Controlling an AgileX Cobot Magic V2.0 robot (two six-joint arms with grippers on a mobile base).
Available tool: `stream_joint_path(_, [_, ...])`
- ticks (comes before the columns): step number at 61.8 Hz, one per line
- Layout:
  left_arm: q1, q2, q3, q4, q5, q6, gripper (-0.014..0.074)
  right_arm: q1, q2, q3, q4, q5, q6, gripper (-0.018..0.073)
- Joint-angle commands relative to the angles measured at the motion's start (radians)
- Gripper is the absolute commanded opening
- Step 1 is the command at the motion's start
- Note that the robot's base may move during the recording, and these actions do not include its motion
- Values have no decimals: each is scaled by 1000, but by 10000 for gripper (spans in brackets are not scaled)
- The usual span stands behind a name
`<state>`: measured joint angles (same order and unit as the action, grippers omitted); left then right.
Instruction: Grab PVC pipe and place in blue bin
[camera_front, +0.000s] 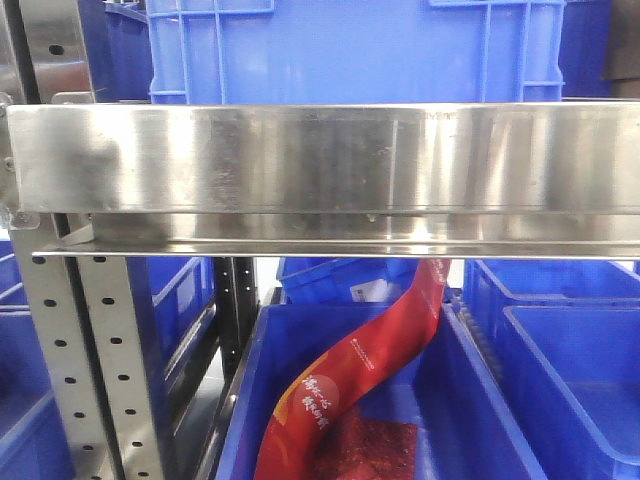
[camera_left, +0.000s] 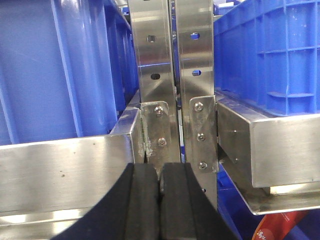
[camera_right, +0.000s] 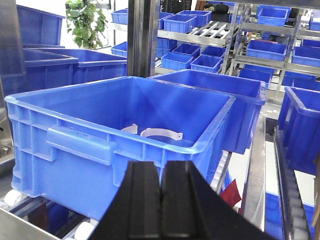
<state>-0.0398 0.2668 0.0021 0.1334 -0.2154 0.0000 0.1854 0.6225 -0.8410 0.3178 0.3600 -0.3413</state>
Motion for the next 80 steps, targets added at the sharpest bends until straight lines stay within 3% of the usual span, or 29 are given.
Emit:
stream_joint_path(1, [-6, -5, -2, -1, -20, 0, -111, -4, -6, 2, -9, -16, 0, -163])
stream_joint_path(49, [-6, -5, -2, -1, -20, 0, -111, -4, -6, 4, -9, -12, 0, -163])
stream_joint_path(54, [-6, -5, -2, -1, -20, 0, -111, -4, -6, 8, -22, -59, 0, -163])
stream_joint_path(61, [-6, -5, -2, -1, -20, 0, -111, -4, -7, 50, -126, -213, 0, -163])
stream_joint_path(80, [-6, -5, -2, -1, -20, 0, -111, -4, -133, 295, -131, -474, 0, -163])
